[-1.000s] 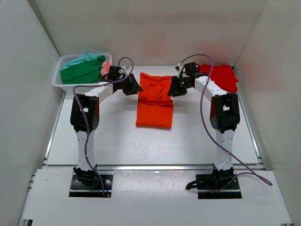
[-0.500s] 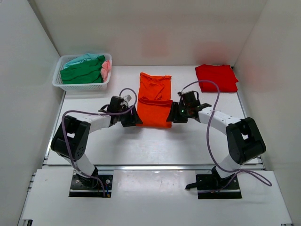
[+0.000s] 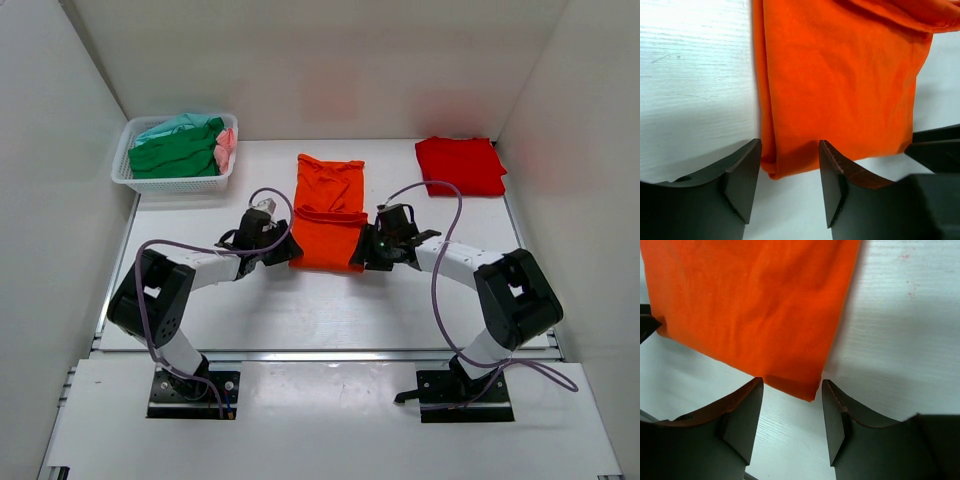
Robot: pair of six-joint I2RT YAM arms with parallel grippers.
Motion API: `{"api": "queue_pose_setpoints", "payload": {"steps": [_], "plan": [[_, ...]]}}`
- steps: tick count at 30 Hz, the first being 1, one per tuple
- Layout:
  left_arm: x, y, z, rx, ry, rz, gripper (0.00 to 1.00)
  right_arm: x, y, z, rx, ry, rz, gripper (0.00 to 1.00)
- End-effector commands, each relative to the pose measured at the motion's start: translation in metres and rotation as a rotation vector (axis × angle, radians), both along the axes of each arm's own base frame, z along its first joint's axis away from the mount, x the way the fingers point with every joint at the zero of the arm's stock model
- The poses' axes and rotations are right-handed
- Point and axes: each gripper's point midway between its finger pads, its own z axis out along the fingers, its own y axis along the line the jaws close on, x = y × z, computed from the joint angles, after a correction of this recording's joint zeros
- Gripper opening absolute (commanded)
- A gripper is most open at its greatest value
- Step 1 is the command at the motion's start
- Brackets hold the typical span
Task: Fold and stack the t-shirts
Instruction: Grab one side of the 2/3 rectangular tshirt with both arms, then fold the long partially folded tshirt into a neat square
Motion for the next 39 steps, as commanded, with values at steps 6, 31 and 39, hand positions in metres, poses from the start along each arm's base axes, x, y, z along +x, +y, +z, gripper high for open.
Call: {"api": "queue_pose_setpoints", "payload": {"steps": [6,31,39], "plan": [[-0.013,-0.019,-0.004,-0.032,0.010,-0.008,0.61,-0.019,-0.006,-0.014,0.040,0.019,-0.101,0.50],[-0.147,0.002,0.001,-0.057,0.092,-0.168,0.00,-0.139,-0.004,0.019,0.098,-0.039,0.099,0.00],[-0.121,-0.001,0.074,-0.176,-0.029,-0.130,0.00,-0.112,0.001,0.077,0.153,-0.159,0.200,0.00]]}}
